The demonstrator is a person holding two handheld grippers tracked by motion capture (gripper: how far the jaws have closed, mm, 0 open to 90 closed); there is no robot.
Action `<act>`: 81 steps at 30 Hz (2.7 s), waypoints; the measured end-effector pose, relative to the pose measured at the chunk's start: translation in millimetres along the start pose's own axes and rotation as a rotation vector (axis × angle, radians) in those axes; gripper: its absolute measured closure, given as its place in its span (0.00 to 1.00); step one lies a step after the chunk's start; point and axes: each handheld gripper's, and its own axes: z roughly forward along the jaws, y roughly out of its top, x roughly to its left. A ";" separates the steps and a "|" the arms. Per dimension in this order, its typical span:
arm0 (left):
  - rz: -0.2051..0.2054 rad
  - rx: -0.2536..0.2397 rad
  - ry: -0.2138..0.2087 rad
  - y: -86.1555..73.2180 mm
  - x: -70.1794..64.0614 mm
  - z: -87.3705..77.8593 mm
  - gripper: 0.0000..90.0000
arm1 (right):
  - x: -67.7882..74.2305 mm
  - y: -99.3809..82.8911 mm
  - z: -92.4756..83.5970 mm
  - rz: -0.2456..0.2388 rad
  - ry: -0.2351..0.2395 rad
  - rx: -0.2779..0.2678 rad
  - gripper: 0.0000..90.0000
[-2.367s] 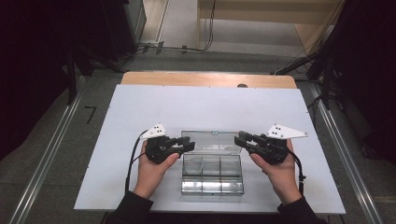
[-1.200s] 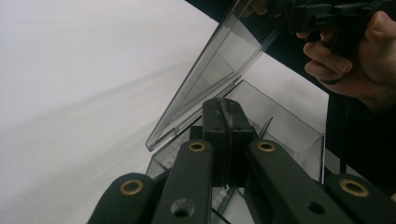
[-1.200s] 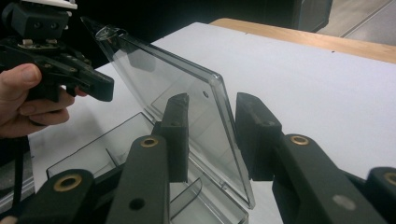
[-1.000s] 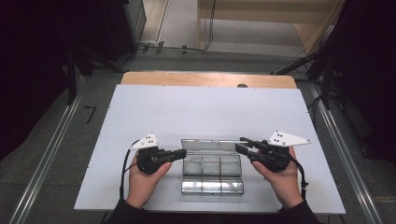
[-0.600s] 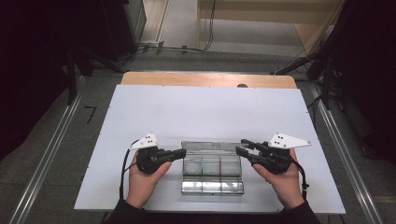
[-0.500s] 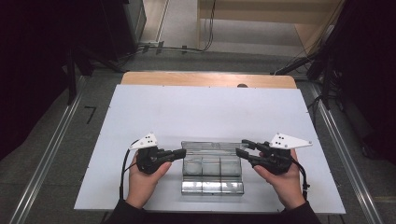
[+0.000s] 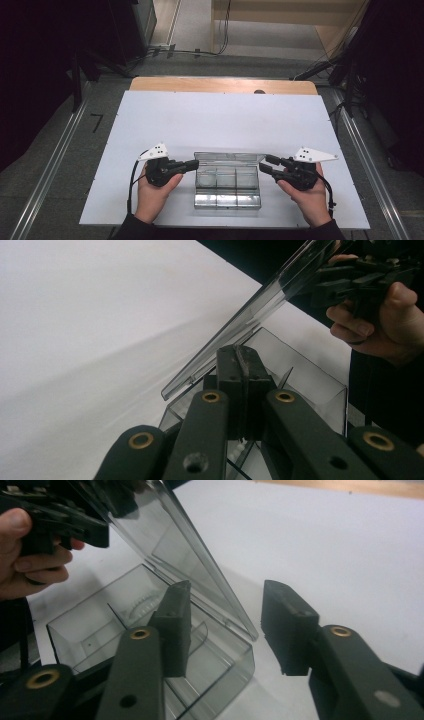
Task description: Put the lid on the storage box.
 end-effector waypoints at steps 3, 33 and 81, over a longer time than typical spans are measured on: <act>0.002 0.000 -0.003 -0.1 0.2 -0.7 1.00 | -2.7 -4.2 0.4 0.025 -0.009 0.015 0.72; 0.034 0.003 -0.040 -4.4 -8.1 -0.8 1.00 | 6.6 -13.5 4.3 0.022 0.071 0.030 0.97; 0.056 0.054 -0.059 -29.1 -20.5 -14.3 1.00 | 20.4 -34.1 -4.4 -0.049 0.091 0.069 0.97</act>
